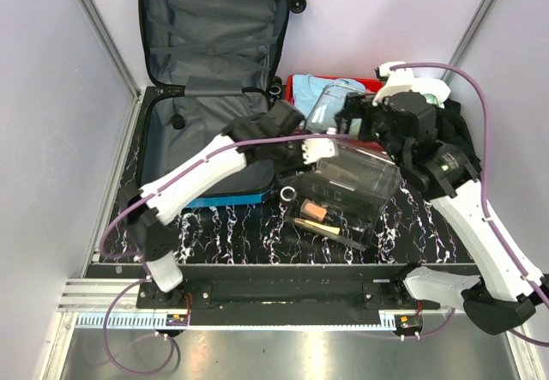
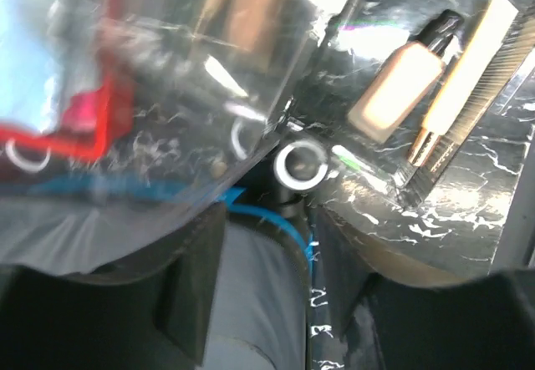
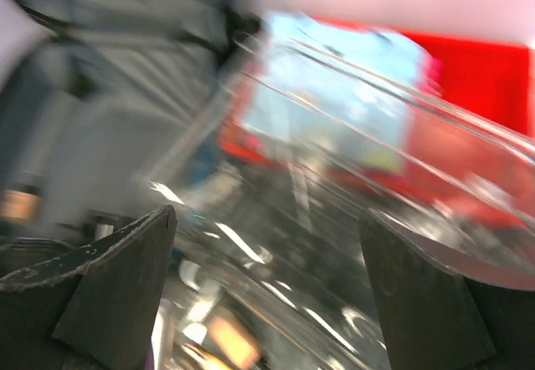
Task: Open, take out, and arrange the luggage
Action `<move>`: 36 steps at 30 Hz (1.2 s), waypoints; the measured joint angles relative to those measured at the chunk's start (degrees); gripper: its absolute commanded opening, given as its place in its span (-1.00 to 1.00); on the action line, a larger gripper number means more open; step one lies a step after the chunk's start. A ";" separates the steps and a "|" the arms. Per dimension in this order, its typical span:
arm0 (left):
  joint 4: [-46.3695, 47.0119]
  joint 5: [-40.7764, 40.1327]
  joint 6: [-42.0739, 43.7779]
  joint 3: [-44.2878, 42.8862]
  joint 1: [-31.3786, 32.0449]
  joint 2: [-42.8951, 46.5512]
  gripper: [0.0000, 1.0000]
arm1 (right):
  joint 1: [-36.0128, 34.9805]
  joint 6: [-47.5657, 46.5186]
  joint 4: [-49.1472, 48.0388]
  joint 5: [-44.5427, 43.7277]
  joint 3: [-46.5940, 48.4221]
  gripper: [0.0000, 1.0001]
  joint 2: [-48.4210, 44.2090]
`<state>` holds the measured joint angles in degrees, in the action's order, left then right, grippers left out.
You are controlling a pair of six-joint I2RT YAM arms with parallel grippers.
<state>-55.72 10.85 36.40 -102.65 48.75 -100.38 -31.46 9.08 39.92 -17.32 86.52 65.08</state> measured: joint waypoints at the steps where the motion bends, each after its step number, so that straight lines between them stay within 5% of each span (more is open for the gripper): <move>1: 0.96 0.15 -0.44 1.25 -0.98 1.44 0.22 | -0.70 0.98 -2.95 1.01 -0.31 0.88 0.52; 10: 9.97 2.19 -4.87 7.02 -14.45 3.23 0.22 | -1.75 3.52 -14.86 2.01 -1.44 0.89 8.17; 14: 15.39 0.90 -16.02 10.29 -36.20 2.75 0.20 | 0.74 -0.72 -2.62 -1.03 -2.19 0.89 2.69; 16: 16.92 0.92 -17.42 13.97 -41.55 4.63 0.22 | 0.83 -1.88 -0.70 -2.10 -2.08 0.89 0.59; 23: 16.87 -3.96 -21.77 12.26 -36.65 6.05 0.25 | 0.83 -3.30 1.99 -2.54 -1.36 0.88 2.25; 36: 13.40 -21.00 -37.35 -7.26 -50.99 -20.74 0.28 | 0.83 -3.32 3.30 -2.78 -1.36 0.88 2.16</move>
<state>-42.33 -10.15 -0.95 -109.91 -2.24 -121.12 -30.63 5.76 43.22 -20.10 85.17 67.24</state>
